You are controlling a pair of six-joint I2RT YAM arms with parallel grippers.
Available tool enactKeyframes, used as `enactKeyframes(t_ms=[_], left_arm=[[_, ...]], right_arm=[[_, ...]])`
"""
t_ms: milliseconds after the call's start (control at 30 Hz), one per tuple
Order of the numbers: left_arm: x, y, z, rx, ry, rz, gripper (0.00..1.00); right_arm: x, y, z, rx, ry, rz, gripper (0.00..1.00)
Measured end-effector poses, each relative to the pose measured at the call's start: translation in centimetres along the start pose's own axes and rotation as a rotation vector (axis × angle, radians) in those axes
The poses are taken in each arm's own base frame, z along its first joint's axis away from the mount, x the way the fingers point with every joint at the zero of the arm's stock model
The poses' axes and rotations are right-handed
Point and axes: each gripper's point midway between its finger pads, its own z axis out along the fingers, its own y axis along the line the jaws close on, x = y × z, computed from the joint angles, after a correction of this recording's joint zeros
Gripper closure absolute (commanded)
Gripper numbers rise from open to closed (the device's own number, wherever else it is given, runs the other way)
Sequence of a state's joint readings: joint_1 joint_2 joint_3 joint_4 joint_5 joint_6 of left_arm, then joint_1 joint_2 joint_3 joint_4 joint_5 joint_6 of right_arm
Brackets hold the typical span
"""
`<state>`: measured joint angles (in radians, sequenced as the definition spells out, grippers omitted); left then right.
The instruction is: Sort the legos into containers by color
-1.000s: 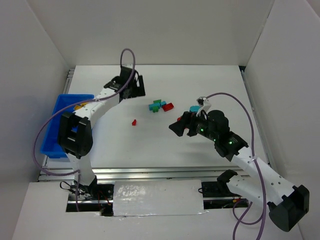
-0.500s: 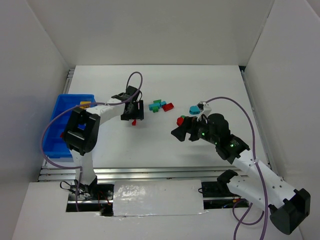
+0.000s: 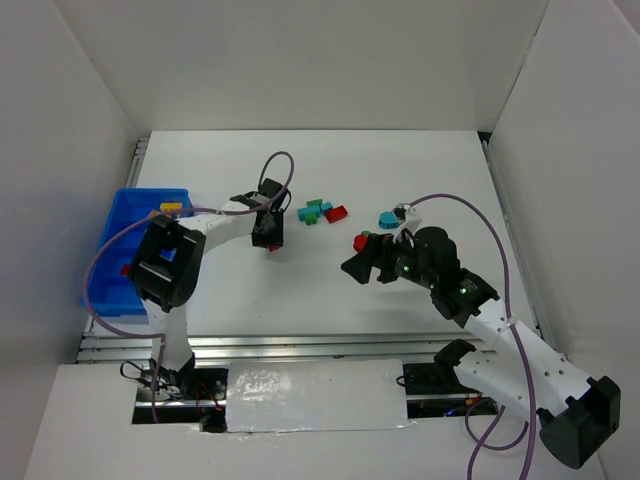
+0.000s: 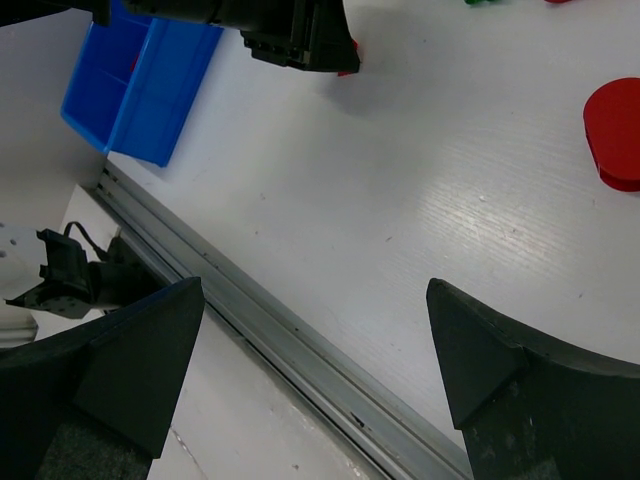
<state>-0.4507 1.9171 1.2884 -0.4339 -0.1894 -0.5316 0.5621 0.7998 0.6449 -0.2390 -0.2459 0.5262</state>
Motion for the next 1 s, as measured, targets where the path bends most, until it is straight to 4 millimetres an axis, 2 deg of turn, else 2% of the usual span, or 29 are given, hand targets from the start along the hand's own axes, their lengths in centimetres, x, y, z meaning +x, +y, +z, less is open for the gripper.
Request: enactKeyframes(t_ms=[33,100,133,300,333,400,500,600,667,800,900,967,1000], left_arm=[[0.0,0.0,0.1,-0.002,0.001,0.004,0.62],[0.1,0.2,0.3,-0.012,0.002,0.002,0.65],[0.0,0.2,0.3,-0.014,-0.002,0.003,0.72],[-0.2,0.3,0.3,-0.019,-0.011,-0.006,0.9],[-0.2,0.4,0.2,-0.025,-0.013,-0.012,0.97],[-0.3,0.9,-0.1,-0.047,-0.022,-0.03,1.0],[-0.9,2.3,-1.7,-0.09,-0.056,-0.087,1.0],[-2.5,5.2,-5.0,-0.141,-0.143,-0.212,1.0],[-3.8,7.9,-7.8,-0.188,-0.228,-0.335,1.0],[-5.1,14.8,-13.0,-0.32,-0.392,-0.609,1.0],[-3.8,20.4,-14.6,-0.451,-0.431,-0.816,1.0],[-1.7,23.3,-14.4,-0.543,-0.413,-0.917,0.97],[-0.6,24.4,-14.2,-0.577,-0.394,-0.956,0.92]], right_arm=[[0.0,0.0,0.0,-0.001,0.001,0.0,0.0],[0.0,0.0,0.0,-0.001,0.001,0.0,0.0],[0.0,0.0,0.0,-0.001,0.001,0.0,0.0],[0.0,0.0,0.0,0.0,0.002,-0.005,0.0],[0.0,0.0,0.0,0.0,0.002,-0.007,0.0],[0.1,-0.1,0.0,0.0,0.002,-0.011,0.0],[0.1,-0.1,0.1,0.002,0.005,-0.017,0.0],[0.1,-0.2,0.1,0.003,0.007,-0.021,0.0],[0.2,-0.3,0.2,0.005,0.01,-0.02,0.0],[0.5,-0.4,0.4,0.006,0.026,-0.016,0.0],[0.9,-0.4,0.7,0.003,0.045,-0.011,0.0],[1.0,-0.4,0.7,-0.002,0.054,-0.006,0.0],[1.1,-0.3,0.7,-0.005,0.056,-0.004,0.0]])
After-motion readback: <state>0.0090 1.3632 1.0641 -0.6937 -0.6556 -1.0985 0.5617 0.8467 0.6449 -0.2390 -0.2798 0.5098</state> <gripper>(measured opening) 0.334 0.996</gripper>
